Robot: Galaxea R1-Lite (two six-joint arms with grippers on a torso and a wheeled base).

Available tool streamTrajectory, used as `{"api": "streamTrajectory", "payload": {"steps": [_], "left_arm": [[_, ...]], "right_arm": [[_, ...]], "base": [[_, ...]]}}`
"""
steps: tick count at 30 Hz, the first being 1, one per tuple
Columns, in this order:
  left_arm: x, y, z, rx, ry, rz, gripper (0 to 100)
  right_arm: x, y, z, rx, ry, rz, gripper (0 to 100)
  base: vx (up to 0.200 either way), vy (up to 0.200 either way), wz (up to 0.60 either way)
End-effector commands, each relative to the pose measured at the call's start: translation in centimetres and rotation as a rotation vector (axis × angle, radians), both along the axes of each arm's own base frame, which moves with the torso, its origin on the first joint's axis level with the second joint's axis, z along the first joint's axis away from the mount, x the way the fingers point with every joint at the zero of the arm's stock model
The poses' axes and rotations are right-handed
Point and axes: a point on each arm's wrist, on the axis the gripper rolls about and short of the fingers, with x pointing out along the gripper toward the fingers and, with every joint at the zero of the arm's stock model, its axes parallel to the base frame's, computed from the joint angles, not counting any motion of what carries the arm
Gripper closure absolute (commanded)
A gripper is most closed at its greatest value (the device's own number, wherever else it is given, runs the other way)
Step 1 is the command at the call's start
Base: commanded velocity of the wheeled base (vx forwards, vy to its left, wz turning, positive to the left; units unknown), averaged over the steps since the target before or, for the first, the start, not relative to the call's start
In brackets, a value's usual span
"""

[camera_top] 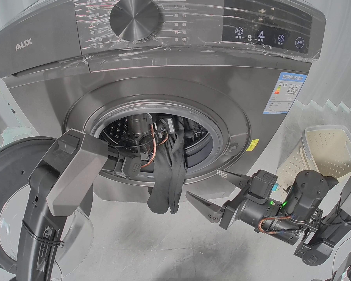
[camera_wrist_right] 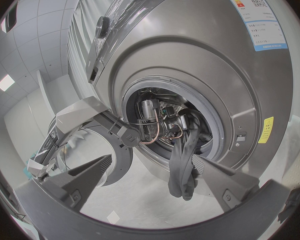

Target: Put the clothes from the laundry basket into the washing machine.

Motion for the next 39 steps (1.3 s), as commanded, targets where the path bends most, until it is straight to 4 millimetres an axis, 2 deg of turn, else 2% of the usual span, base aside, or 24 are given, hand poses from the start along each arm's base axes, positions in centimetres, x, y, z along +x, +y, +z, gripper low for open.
{"api": "streamTrajectory", "payload": {"steps": [1, 4, 9, 10, 14, 21, 26, 33, 34, 39], "left_arm": [[2.0, 0.7, 0.0, -0.042, -0.055, 0.055, 100], [2.6, 1.1, 0.6, -0.066, -0.088, 0.089, 100], [2.2, 1.1, -0.3, -0.046, -0.046, 0.083, 100], [2.1, 1.1, -0.5, -0.042, -0.035, 0.082, 0], [1.3, 1.0, -0.6, -0.034, 0.004, 0.076, 0], [-3.4, 1.9, -0.3, 0.079, 0.198, -0.008, 0], [-6.0, 1.7, -0.7, 0.153, 0.265, -0.077, 0], [-7.0, 0.7, -2.6, 0.193, 0.310, -0.114, 0], [-7.0, 0.6, -3.6, 0.206, 0.331, -0.123, 0], [-6.7, 0.5, -6.0, 0.241, 0.369, -0.140, 0]], "right_arm": [[0.0, 0.0, 0.0, -0.001, 0.001, 0.002, 0], [0.0, 0.0, 0.0, -0.001, 0.001, 0.002, 0], [0.0, 0.1, -0.1, -0.002, 0.002, 0.003, 0], [0.0, 0.0, 0.0, -0.001, 0.001, 0.003, 0], [0.0, 0.0, 0.0, -0.001, 0.001, 0.002, 0], [0.0, 0.0, 0.0, -0.001, 0.001, 0.003, 0], [0.0, 0.1, -0.1, -0.002, 0.002, 0.003, 0], [-0.1, 0.1, 0.0, -0.001, 0.001, 0.003, 0], [-0.1, 0.1, 0.0, -0.001, 0.001, 0.003, 0], [0.0, 0.0, 0.0, -0.001, 0.001, 0.002, 0]], "base": [[0.000, 0.000, 0.00], [0.000, 0.000, 0.00], [0.000, 0.000, 0.00], [0.000, 0.000, 0.00], [0.000, 0.000, 0.00], [0.000, 0.000, 0.00], [0.000, 0.000, 0.00], [0.000, 0.000, 0.00], [0.000, 0.000, 0.00], [0.000, 0.000, 0.00]]}}
